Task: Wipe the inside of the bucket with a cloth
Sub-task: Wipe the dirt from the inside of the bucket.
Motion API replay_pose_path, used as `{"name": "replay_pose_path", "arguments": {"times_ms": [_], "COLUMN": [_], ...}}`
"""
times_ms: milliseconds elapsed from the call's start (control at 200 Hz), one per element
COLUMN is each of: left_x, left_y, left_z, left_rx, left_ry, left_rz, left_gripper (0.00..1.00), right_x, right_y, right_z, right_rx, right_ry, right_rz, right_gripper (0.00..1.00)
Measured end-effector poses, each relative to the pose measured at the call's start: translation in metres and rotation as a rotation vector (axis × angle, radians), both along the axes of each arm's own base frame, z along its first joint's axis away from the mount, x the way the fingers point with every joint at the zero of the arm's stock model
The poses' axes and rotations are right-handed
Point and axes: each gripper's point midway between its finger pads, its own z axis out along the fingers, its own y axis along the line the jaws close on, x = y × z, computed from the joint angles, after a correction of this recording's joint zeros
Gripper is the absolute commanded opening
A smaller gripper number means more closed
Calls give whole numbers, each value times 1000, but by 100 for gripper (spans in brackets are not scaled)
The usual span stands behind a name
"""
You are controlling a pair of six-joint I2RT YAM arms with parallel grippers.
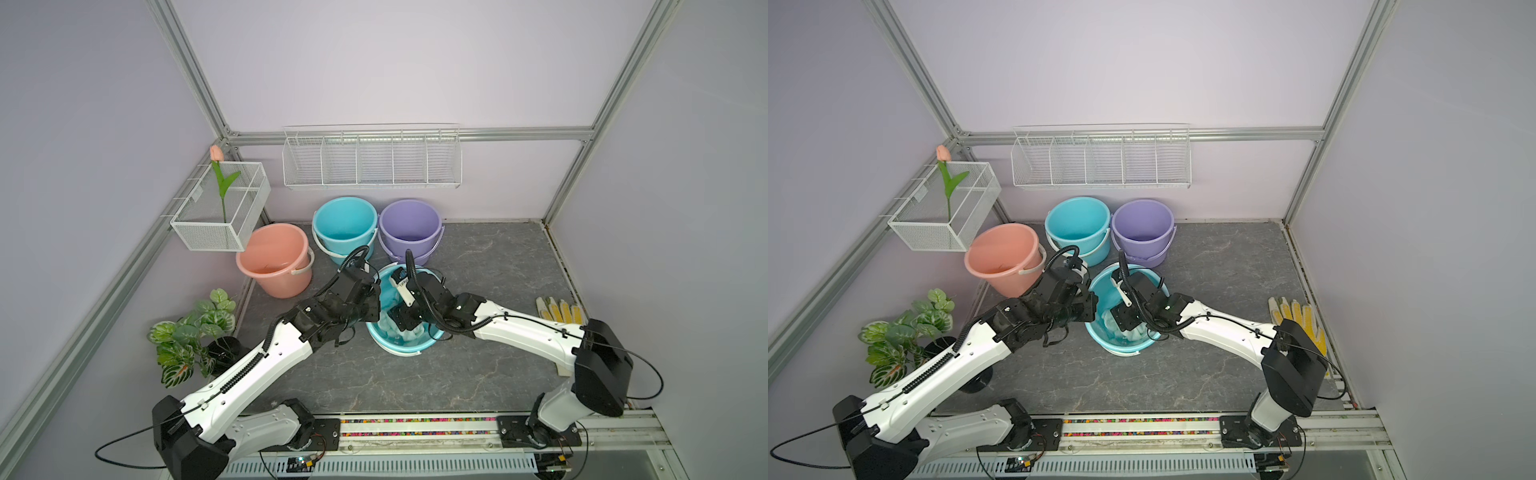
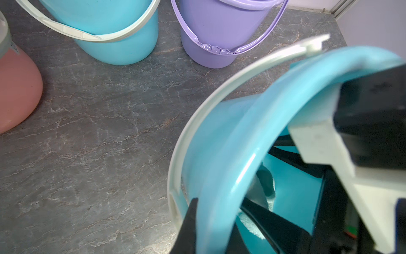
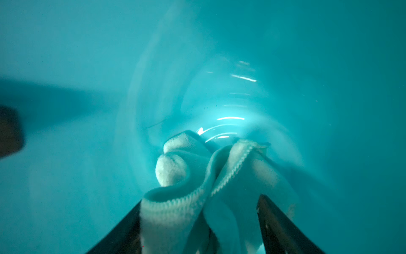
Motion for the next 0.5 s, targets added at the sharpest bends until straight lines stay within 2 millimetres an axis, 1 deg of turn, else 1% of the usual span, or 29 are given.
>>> {"name": "replay_pose_path", "arguments": {"times_ms": [40,145,215,275,365,500], "left_x": [0,1,0,-1,-1,-1], "left_y": [0,-2,-1,0,1,2], "left_z": [2,5,4,1,-3,-3], "left_rx": [-5,-15,-13,-7,3,4], "left_ry": [-10,-32,-38,-38,-33,-37], "left_rz": [1,-3,-3,-1,2,6], "left_gripper": [0,0,0,0,0,0], "right_x": [1,2,1,-1,-3,-3], "right_y": [3,10,14,16,17,18], "right_z": [-5,-27,-42,-50,-55,-54], "right_rx": [-2,-31,-57,-71,-85,-84], "right_ry": [1,30,52,63,77,84], "right_rz": [4,14,22,25,27,25], "right_gripper": [77,75,73,71,55,29]}}
